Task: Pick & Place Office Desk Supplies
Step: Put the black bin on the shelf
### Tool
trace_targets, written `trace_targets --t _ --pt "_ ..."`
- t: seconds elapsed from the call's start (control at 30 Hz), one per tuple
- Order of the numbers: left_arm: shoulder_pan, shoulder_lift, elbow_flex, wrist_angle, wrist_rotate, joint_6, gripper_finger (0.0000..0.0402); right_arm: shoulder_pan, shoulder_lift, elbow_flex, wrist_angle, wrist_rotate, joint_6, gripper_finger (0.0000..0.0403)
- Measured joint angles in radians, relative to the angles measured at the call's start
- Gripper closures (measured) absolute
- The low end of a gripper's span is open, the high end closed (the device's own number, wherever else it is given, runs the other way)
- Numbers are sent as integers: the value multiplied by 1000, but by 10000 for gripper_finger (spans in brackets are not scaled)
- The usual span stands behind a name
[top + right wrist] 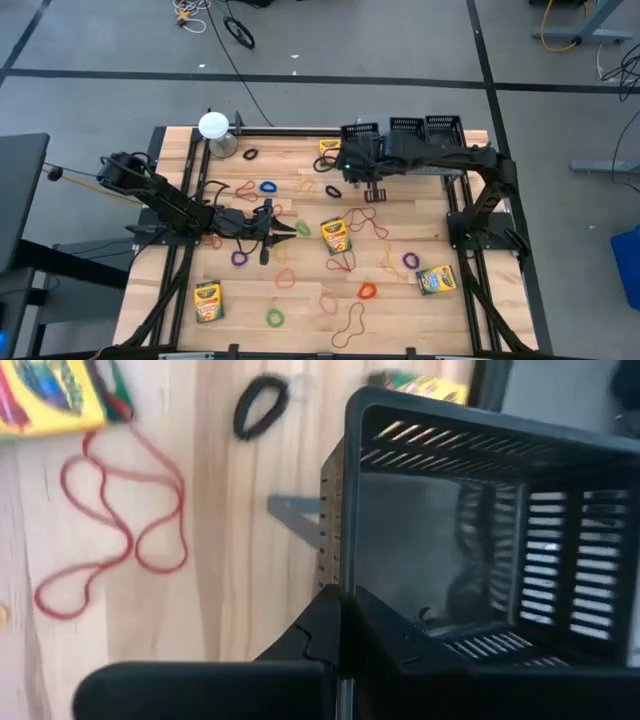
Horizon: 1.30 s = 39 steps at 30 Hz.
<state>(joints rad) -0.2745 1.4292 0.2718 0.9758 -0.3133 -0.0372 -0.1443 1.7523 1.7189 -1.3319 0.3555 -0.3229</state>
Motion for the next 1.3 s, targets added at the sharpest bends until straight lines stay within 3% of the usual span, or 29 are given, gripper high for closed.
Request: trace_targets --t 0.43,1.3 --pt "0 0 0 2 0 0 333 -63 -45 -85 37 -20 -9 385" --pt "0 0 0 2 0 0 333 -124 -45 -91 35 -16 -11 385"
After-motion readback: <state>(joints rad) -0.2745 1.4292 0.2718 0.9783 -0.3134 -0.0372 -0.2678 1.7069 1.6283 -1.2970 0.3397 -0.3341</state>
